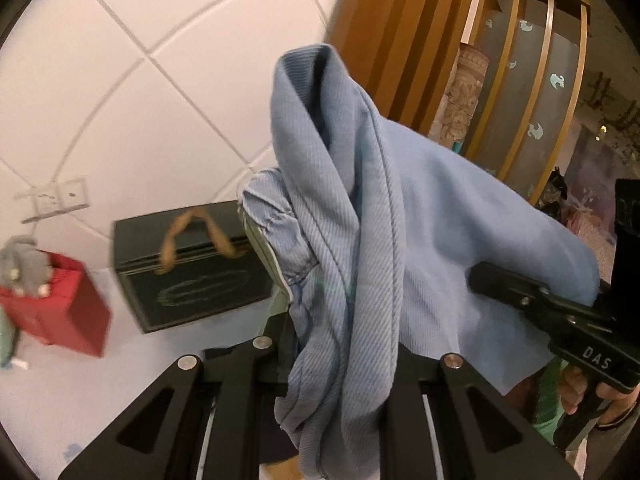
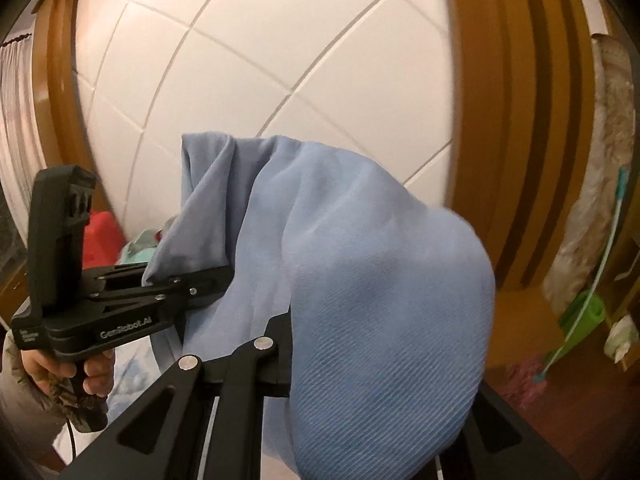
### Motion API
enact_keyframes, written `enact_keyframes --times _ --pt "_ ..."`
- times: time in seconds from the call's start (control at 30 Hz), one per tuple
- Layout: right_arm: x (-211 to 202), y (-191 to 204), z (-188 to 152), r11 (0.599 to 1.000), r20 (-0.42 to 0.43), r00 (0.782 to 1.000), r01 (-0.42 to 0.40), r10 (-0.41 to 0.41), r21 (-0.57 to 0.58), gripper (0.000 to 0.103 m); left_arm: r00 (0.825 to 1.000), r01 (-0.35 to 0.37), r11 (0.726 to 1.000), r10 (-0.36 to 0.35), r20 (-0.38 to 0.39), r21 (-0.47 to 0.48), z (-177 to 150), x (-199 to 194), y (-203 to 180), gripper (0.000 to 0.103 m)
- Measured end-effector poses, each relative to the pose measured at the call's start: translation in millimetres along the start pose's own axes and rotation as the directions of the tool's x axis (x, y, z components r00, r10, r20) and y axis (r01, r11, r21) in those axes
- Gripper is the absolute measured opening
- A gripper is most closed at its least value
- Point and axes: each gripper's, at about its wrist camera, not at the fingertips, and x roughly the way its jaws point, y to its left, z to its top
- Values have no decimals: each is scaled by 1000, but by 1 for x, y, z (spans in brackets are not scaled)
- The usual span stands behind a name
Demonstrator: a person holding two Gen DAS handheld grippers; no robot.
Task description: Fold clothes
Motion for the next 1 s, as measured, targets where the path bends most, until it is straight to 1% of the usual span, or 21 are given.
enact_keyframes --times 0.07,0.1,0.13,0.2,0.23,0.27,0.3,0.33,0.37,0.4,0.43,0.47,0.53,0.6,0.67,0.73,0.8,0.83,0.9,0.97,1.0 --pt "6 -20 -6 1000 -8 1000 7 -7 6 13 999 7 1000 -7 -42 -2 -11 27 -4 15" --pt "13 -28 -15 1000 -22 1000 10 -10 10 14 998 8 1000 -9 -69 -3 -19 41 -5 15" --pt "24 -36 -28 1000 -46 999 6 -5 23 14 994 3 1000 -4 -107 -7 -32 59 -2 16" --pt "50 -52 -62 998 -110 994 3 5 69 17 985 -23 999 18 -173 -27 -53 88 8 24" --pt "65 -61 -81 995 -149 989 5 10 100 19 974 -48 998 40 -223 -30 -69 104 16 28" --pt "81 -69 -100 991 -189 982 8 17 131 24 960 -76 997 65 -273 -30 -85 119 23 34" --pt "97 -75 -121 986 -239 971 19 22 165 31 943 -113 993 103 -317 -15 -100 132 31 40" --pt "113 -82 -143 979 -291 956 36 25 201 35 930 -139 990 129 -345 -4 -116 143 38 49" --pt "122 -86 -158 972 -321 947 47 30 228 42 926 -148 989 136 -351 -6 -122 146 41 54" --pt "130 -90 -172 965 -347 937 56 37 255 49 926 -157 988 144 -348 -11 -123 144 44 57" --pt "133 -92 -179 959 -347 936 48 54 279 54 926 -167 986 151 -346 -17 -124 143 47 65" --pt "134 -94 -185 953 -346 936 42 68 300 59 926 -176 984 158 -343 -22 -125 141 50 71" --pt "129 -95 -179 951 -319 946 44 59 306 67 928 -187 982 168 -332 -26 -122 134 54 71" --pt "124 -95 -173 949 -292 955 47 49 311 86 930 -203 979 191 -313 -5 -116 121 55 73" --pt "109 -96 -162 948 -248 969 59 21 312 91 932 -223 974 221 -286 27 -112 105 53 76" --pt "89 -99 -155 950 -213 977 91 -27 300 92 933 -241 968 250 -260 65 -109 92 47 76" --pt "78 -103 -146 950 -199 978 115 -57 289 92 932 -258 960 276 -234 105 -106 79 39 76" --pt "73 -99 -148 951 -206 977 118 -59 286 92 933 -264 957 285 -220 120 -109 70 34 76" --pt "64 -93 -152 952 -220 974 123 -61 281 92 942 -252 957 276 -191 141 -115 54 22 76" --pt "61 -80 -157 955 -237 970 120 -55 271 94 948 -234 961 259 -186 144 -121 44 11 76" --pt "58 -74 -159 956 -240 969 120 -55 266 102 950 -224 963 250 -185 146 -124 38 6 77"
